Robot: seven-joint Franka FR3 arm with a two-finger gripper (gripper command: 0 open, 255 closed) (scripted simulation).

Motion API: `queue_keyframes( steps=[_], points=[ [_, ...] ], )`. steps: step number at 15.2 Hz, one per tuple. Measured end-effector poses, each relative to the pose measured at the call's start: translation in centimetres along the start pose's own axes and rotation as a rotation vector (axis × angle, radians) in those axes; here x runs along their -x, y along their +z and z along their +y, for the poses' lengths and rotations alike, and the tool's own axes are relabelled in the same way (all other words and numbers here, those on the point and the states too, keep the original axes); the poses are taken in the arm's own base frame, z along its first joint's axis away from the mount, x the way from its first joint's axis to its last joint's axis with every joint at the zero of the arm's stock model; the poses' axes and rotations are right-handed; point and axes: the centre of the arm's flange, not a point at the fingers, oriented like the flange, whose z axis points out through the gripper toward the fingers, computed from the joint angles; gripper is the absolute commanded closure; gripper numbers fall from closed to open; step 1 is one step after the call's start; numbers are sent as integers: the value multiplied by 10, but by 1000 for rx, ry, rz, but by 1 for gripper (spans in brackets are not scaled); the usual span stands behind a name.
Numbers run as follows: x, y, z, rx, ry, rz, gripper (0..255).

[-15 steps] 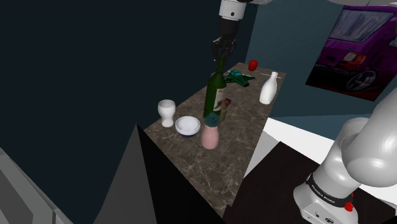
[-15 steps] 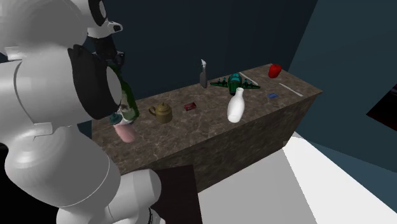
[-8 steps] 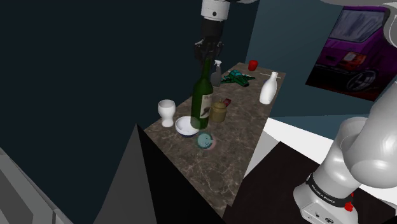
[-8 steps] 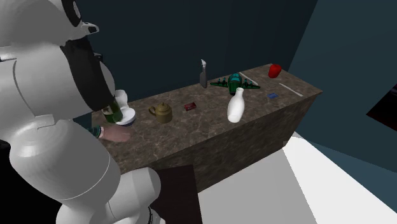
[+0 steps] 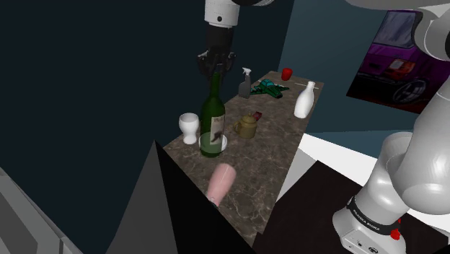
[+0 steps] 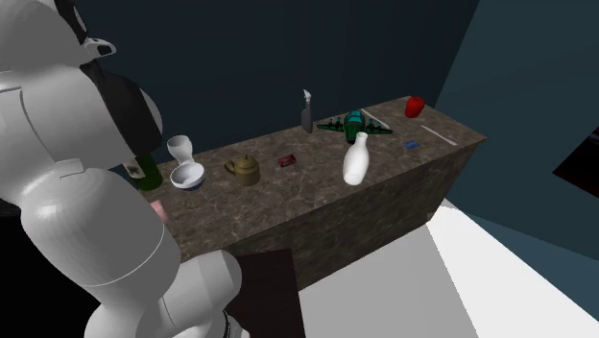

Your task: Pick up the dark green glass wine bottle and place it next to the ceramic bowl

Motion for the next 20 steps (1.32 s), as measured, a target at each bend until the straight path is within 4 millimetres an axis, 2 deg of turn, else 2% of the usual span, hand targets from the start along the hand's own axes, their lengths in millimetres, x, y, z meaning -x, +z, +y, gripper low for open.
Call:
queue_keyframes(
  steps=[20],
  points=[
    [6,105,1,0,1,0,255]
  ],
)
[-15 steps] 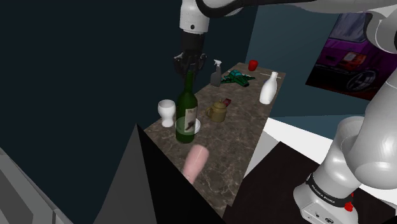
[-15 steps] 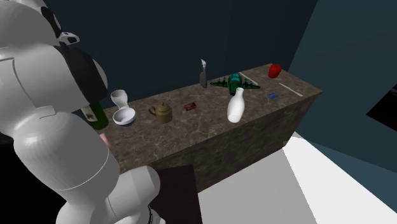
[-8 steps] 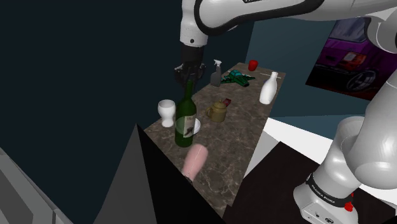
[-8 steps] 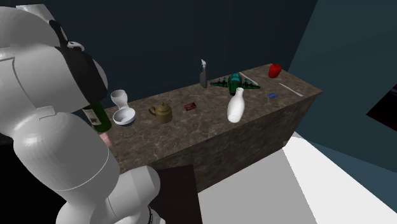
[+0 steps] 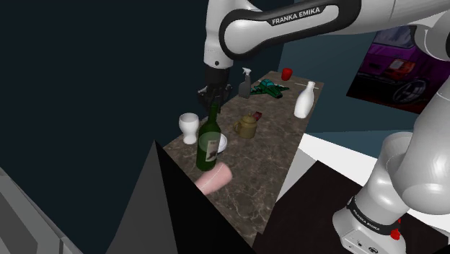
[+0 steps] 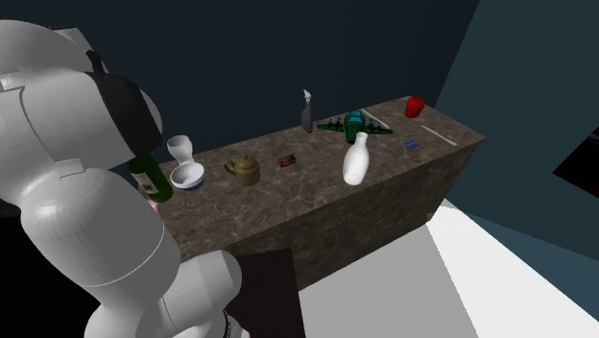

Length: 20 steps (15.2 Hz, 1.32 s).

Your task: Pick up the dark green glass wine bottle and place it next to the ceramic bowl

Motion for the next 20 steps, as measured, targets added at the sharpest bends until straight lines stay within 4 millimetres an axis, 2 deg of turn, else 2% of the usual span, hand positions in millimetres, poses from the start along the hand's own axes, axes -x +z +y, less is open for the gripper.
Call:
queue_keyframes(
  steps=[4,10,11,17,20],
  points=[
    [0,20,1,0,0,0,255],
    [0,24,2,0,0,0,255],
    [0,24,2,0,0,0,0],
    [0,23,2,0,0,1,0],
    [-2,-4,1,-1,0,2,0]
  ],
)
